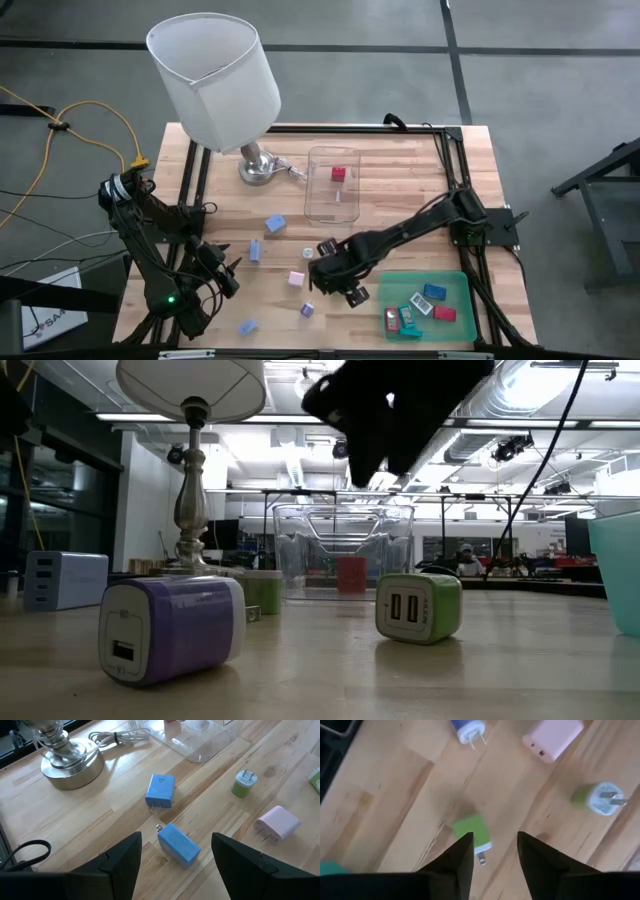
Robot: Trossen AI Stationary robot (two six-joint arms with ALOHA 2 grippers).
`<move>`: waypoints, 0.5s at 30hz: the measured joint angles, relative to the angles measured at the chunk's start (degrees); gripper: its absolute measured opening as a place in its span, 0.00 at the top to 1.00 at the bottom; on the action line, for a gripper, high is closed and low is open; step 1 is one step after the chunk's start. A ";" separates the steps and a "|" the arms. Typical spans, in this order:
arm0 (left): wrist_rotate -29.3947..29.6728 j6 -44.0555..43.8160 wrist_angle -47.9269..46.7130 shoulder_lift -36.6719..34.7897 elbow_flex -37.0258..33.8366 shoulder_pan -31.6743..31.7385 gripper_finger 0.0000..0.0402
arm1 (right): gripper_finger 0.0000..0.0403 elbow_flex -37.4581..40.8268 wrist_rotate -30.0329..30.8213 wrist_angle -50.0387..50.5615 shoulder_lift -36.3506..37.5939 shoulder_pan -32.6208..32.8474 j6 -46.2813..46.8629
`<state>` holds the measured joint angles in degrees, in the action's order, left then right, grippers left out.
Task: Pick & Place Office items
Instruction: Put the bottom green charger adapter into the transparent bin
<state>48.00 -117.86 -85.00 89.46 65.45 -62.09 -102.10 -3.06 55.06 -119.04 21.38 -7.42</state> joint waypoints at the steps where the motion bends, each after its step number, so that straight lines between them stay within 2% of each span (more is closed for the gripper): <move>1: 0.00 0.00 0.03 0.01 0.00 0.00 0.42 | 0.65 0.02 -0.04 0.07 -0.35 0.01 -0.01; 9: -0.01 0.00 0.02 0.00 0.00 -0.01 0.42 | 0.50 0.00 -0.35 -0.34 -1.41 0.90 0.08; 15: -0.01 0.00 -0.01 -0.01 0.00 0.01 0.42 | 0.47 -0.02 -3.13 -0.52 -2.15 1.15 1.07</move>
<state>47.99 -117.86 -85.01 89.45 65.45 -62.08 -102.13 -6.19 54.54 -121.19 22.52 -6.35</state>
